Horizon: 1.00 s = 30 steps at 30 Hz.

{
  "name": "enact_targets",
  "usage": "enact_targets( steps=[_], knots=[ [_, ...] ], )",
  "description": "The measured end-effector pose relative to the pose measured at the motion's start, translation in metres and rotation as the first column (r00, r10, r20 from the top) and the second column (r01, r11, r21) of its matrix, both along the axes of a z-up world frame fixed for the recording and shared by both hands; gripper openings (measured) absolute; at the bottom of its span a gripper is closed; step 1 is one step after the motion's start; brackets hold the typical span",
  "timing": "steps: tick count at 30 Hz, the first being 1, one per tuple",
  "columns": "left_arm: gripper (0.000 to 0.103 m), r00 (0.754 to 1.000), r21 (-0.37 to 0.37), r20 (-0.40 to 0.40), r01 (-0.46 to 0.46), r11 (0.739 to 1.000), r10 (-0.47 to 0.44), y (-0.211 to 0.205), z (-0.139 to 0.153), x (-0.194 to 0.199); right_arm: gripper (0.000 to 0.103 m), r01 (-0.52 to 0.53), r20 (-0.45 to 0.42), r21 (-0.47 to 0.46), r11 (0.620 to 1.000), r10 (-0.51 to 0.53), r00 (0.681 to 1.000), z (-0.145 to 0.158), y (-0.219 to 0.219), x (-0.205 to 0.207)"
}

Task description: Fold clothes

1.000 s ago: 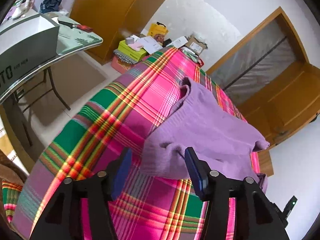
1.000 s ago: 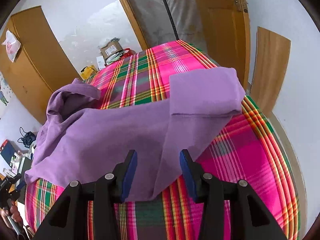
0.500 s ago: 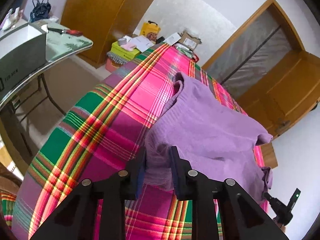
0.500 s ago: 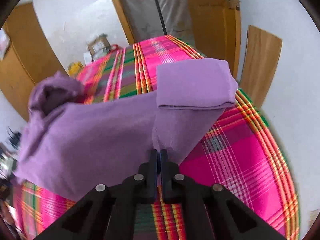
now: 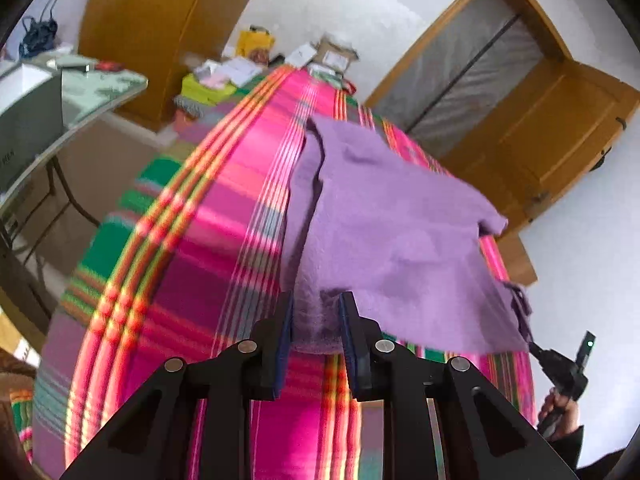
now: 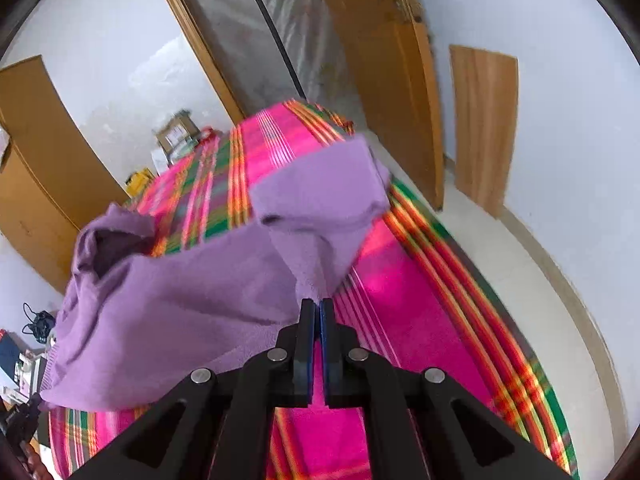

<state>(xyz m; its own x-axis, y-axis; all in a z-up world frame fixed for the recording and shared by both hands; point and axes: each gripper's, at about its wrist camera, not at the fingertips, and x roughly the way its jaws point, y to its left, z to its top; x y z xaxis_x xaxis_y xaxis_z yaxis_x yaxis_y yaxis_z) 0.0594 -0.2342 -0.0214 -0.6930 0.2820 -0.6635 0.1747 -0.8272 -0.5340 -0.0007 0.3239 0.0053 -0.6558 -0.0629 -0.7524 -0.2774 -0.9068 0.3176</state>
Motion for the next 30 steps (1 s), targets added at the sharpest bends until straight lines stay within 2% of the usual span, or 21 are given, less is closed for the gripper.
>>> enact_targets(
  steps=[4,7,9,11,14,17,20,23,26,30],
  knots=[
    [0.026,1.000,0.040,0.013,-0.006,0.999,0.006,-0.005,-0.004,0.010,0.011,0.079,0.015,0.042,0.996,-0.080,0.997,-0.001,0.009,0.010],
    [0.031,0.999,0.044,0.002,-0.037,0.998,0.036,-0.010,0.001,0.013,0.013,0.126,-0.054,0.071,0.989,-0.122,0.991,0.015,0.013,0.016],
    [0.038,0.997,0.060,-0.009,-0.070,0.996,0.071,-0.015,0.004,0.014,0.013,0.110,-0.100,0.078,0.991,-0.102,0.990,0.026,0.007,0.014],
    [0.046,0.995,0.076,-0.005,-0.095,0.993,0.096,-0.020,0.002,0.011,0.017,0.058,-0.132,0.088,0.994,-0.046,0.990,0.034,-0.007,0.006],
    [0.047,0.994,0.065,0.009,-0.105,0.992,0.105,-0.017,-0.001,0.000,0.022,-0.071,-0.140,0.076,0.995,0.081,0.987,0.034,-0.040,-0.012],
    [0.047,0.996,0.031,-0.013,-0.093,0.995,0.094,-0.013,0.006,-0.017,0.023,-0.179,-0.137,0.056,0.982,0.186,0.973,0.030,-0.069,-0.025],
    [0.047,0.998,-0.045,-0.037,-0.051,0.998,0.050,-0.007,0.018,-0.045,0.026,-0.282,-0.137,0.038,0.959,0.284,0.949,0.027,-0.101,-0.038],
    [0.047,1.000,-0.111,-0.021,0.003,0.994,-0.005,-0.001,0.023,-0.082,0.028,-0.342,-0.139,0.028,0.939,0.343,0.929,0.024,-0.125,-0.049],
    [0.047,0.999,-0.134,0.000,0.045,0.990,-0.045,0.000,0.024,-0.117,0.028,-0.389,-0.137,0.022,0.921,0.388,0.911,0.022,-0.144,-0.057],
    [0.047,0.999,-0.147,0.026,0.044,0.988,-0.040,-0.010,0.020,-0.164,0.028,-0.415,-0.126,0.025,0.909,0.415,0.901,0.017,-0.153,-0.059]
  ],
)
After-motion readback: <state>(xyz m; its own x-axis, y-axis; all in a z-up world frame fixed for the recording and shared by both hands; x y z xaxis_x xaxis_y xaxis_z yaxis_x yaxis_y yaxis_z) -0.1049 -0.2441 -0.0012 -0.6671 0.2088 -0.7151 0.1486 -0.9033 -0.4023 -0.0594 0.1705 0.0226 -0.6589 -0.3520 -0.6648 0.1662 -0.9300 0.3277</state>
